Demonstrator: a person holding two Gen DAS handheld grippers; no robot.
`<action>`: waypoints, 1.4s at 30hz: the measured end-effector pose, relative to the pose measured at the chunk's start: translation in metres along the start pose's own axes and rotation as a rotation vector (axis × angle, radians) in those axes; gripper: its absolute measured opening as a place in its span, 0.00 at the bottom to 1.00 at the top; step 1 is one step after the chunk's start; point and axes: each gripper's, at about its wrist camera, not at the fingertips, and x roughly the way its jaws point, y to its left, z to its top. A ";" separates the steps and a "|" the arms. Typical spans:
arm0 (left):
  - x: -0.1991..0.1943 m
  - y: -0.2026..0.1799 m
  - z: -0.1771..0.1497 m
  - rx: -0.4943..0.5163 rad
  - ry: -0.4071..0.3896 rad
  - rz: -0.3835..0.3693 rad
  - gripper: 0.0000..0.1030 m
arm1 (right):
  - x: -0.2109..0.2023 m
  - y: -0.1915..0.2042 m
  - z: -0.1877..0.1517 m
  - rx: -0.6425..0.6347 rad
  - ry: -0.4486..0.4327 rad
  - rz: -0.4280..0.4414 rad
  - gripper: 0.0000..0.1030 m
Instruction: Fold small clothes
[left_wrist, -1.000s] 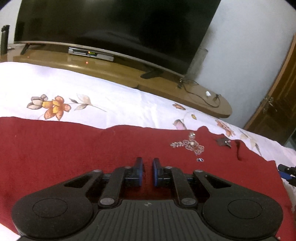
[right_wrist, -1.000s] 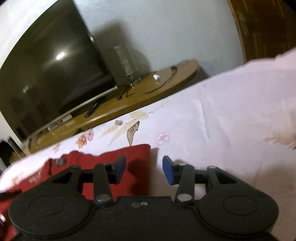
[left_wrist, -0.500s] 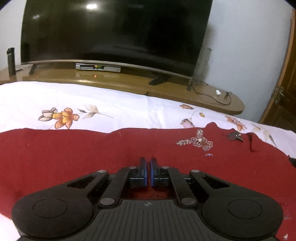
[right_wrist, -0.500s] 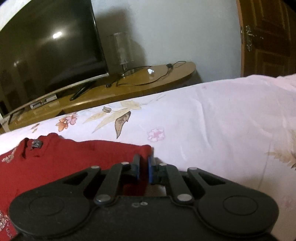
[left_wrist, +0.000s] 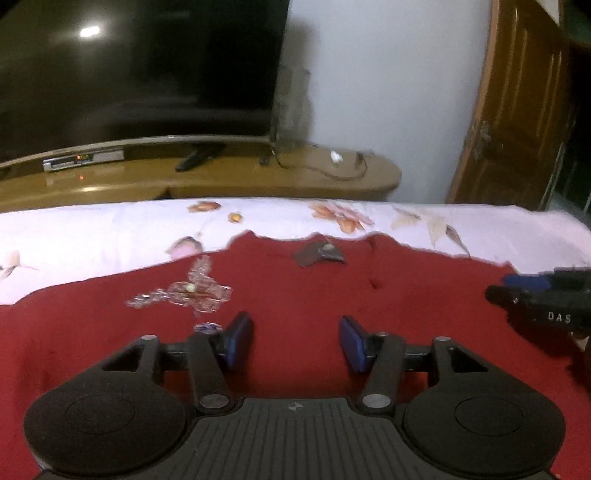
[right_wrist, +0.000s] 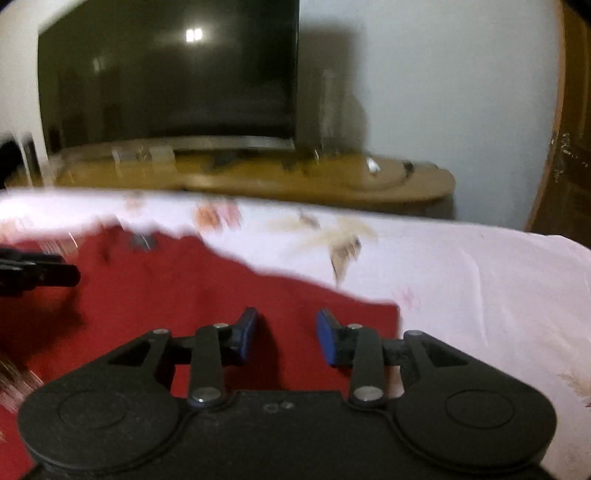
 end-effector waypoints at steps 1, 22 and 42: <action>-0.003 0.008 0.002 -0.009 0.013 0.066 0.52 | 0.000 -0.005 -0.002 0.007 -0.010 -0.012 0.40; -0.053 0.004 -0.015 0.046 0.031 0.025 0.61 | -0.047 0.061 -0.028 -0.080 0.007 0.076 0.43; -0.265 0.361 -0.129 -1.008 -0.331 0.438 0.61 | -0.150 0.019 -0.078 0.264 -0.027 -0.012 0.46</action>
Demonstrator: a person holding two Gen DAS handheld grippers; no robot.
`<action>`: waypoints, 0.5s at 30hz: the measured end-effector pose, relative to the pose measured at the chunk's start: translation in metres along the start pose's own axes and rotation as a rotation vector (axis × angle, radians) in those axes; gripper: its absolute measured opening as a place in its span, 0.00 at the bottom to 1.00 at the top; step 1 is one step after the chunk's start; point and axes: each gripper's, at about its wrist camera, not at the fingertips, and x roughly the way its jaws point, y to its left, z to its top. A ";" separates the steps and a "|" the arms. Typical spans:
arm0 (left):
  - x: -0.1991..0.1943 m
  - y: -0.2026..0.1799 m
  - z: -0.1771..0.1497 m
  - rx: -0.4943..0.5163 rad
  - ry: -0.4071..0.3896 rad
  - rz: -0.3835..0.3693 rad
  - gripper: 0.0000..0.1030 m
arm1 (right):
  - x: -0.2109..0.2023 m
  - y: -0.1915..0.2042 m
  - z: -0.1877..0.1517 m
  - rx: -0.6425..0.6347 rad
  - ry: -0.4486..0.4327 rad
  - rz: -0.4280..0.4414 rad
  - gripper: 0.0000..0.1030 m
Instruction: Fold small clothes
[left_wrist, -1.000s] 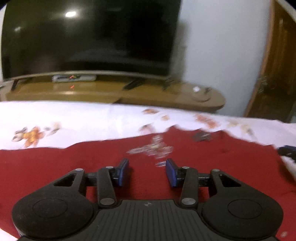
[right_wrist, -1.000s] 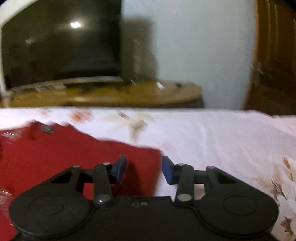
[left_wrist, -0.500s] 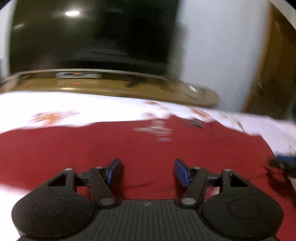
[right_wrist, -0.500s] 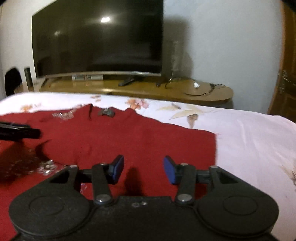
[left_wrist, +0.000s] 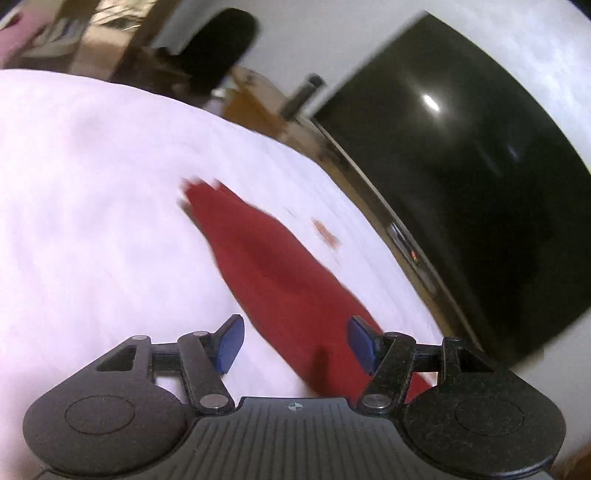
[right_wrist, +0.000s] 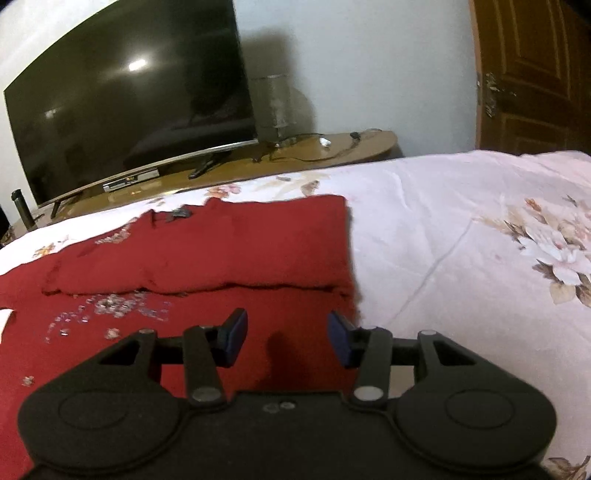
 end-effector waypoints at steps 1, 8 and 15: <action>0.002 0.005 0.005 -0.030 -0.004 -0.001 0.61 | -0.001 0.007 0.002 -0.011 -0.007 0.006 0.46; 0.037 0.034 0.019 -0.151 0.010 -0.010 0.20 | -0.010 0.042 0.012 -0.050 -0.048 0.018 0.48; 0.047 0.055 0.008 -0.205 0.017 -0.090 0.07 | -0.007 0.042 0.011 0.005 -0.033 -0.014 0.48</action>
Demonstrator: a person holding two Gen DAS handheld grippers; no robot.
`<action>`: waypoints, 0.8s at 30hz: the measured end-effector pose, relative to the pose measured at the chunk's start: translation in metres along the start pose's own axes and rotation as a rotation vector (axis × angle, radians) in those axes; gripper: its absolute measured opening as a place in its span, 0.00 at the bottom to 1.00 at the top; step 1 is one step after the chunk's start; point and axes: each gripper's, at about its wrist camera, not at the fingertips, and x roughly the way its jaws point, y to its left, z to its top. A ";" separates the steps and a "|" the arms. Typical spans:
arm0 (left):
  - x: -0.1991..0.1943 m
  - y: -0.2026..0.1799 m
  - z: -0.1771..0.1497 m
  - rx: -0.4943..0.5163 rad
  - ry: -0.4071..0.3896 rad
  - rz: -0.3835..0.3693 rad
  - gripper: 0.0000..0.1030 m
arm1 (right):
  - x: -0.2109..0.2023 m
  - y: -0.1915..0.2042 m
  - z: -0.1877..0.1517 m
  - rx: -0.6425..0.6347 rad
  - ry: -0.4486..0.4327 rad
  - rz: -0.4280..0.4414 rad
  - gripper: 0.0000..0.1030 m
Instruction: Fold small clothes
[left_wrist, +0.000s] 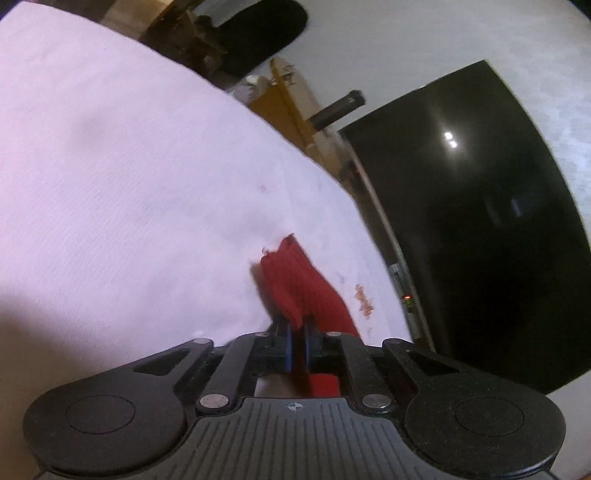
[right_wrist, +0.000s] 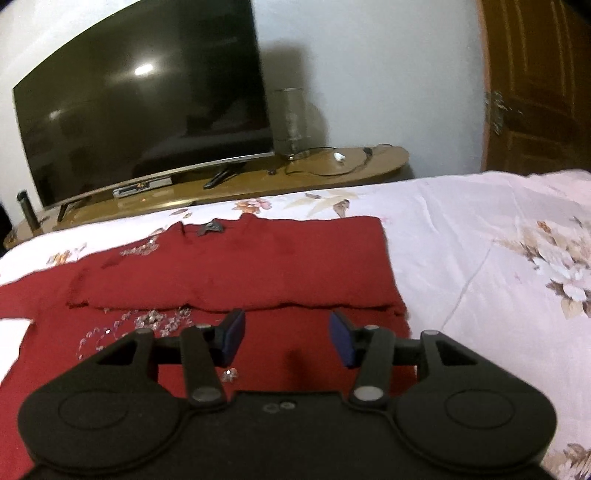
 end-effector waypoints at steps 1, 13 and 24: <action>0.003 0.001 -0.003 0.010 0.000 -0.005 0.07 | 0.000 -0.003 0.001 0.014 -0.003 -0.005 0.48; 0.003 -0.037 -0.009 0.219 -0.013 -0.060 0.04 | -0.009 -0.016 0.002 0.071 -0.011 -0.047 0.49; 0.008 -0.225 -0.180 0.627 0.166 -0.372 0.04 | 0.002 -0.038 -0.005 0.095 -0.012 -0.009 0.49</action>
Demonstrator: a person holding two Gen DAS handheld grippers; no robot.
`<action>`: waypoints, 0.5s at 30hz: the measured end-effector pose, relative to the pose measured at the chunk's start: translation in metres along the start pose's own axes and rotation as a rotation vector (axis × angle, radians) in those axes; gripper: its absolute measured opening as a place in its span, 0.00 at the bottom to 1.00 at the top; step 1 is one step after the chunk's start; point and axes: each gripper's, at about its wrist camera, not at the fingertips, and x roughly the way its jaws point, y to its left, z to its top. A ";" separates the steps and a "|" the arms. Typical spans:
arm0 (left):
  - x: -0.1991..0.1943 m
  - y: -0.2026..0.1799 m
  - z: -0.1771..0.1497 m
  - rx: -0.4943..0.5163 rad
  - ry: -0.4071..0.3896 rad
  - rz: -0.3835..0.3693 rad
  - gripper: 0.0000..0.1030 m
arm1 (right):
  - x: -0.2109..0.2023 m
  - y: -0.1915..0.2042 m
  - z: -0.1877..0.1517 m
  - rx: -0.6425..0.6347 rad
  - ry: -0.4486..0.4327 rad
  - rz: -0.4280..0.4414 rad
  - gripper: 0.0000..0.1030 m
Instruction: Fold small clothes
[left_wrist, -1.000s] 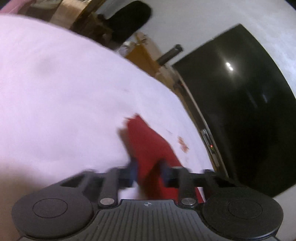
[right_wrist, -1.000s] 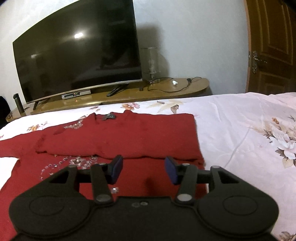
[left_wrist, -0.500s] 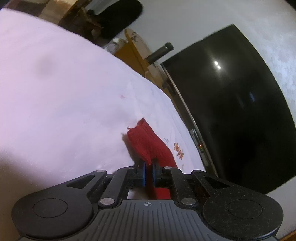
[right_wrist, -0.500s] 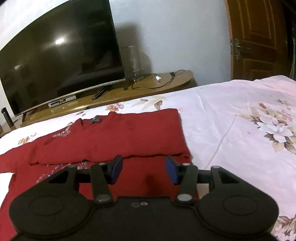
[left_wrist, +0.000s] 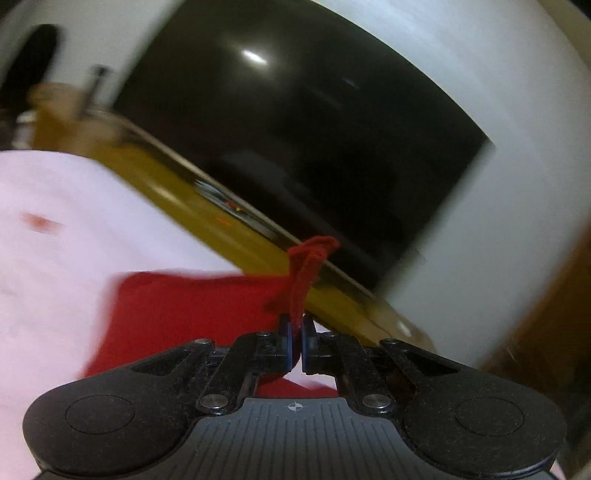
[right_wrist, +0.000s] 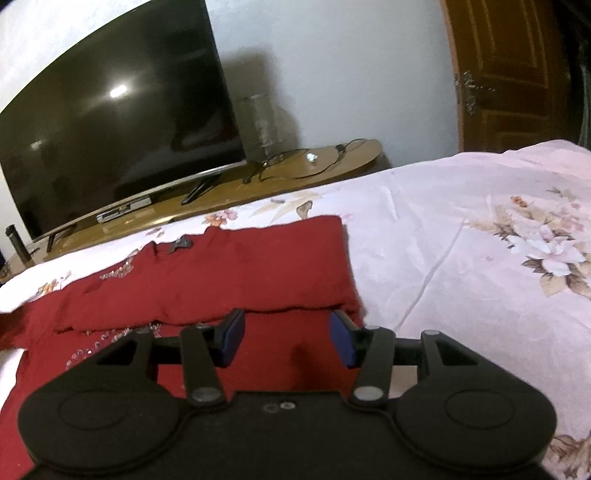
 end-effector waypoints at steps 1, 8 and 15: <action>0.008 -0.020 -0.009 0.022 0.016 -0.024 0.04 | 0.002 -0.001 0.000 -0.003 0.003 0.004 0.49; 0.064 -0.146 -0.112 0.156 0.242 -0.163 0.04 | 0.004 -0.029 0.009 0.028 -0.021 0.023 0.49; 0.082 -0.195 -0.157 0.362 0.364 -0.128 0.30 | 0.016 -0.055 0.026 0.144 0.022 0.066 0.59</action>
